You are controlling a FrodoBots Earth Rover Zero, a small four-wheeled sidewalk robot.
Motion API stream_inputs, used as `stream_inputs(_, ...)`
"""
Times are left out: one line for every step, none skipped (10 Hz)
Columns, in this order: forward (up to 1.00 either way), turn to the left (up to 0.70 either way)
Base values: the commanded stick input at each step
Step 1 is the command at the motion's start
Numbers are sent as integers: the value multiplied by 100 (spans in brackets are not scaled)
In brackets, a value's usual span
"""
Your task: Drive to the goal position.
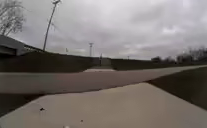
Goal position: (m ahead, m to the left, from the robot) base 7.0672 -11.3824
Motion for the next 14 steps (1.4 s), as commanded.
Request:
stream_inputs(100,-40)
stream_inputs(100,-40)
stream_inputs(100,-40)
stream_inputs(100,-40)
stream_inputs(100,-39)
stream_inputs(100,-8)
stream_inputs(100,0)
stream_inputs(100,0)
stream_inputs(100,0)
stream_inputs(100,-23)
stream_inputs(100,-39)
stream_inputs(100,-40)
stream_inputs(100,-3)
stream_inputs(100,0)
